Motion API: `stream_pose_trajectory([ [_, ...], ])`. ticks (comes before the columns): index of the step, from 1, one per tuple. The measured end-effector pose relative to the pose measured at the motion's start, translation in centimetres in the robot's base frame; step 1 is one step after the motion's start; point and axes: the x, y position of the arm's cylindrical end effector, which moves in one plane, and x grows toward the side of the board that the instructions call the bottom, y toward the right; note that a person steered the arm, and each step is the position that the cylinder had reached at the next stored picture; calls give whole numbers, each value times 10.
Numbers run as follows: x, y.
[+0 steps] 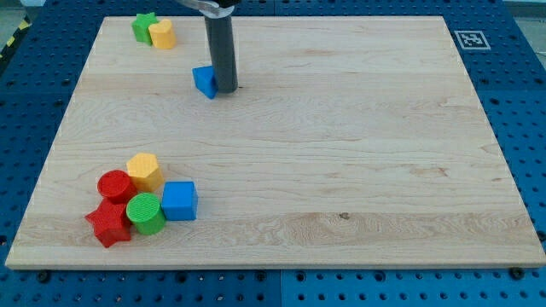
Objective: Push the blue triangle into the yellow heart
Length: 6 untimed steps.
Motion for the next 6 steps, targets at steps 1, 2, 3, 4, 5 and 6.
stream_pose_trajectory([
  [1, 2, -16],
  [2, 14, -28],
  [3, 17, -38],
  [4, 16, -50],
  [5, 9, -56],
  [6, -1, -56],
])
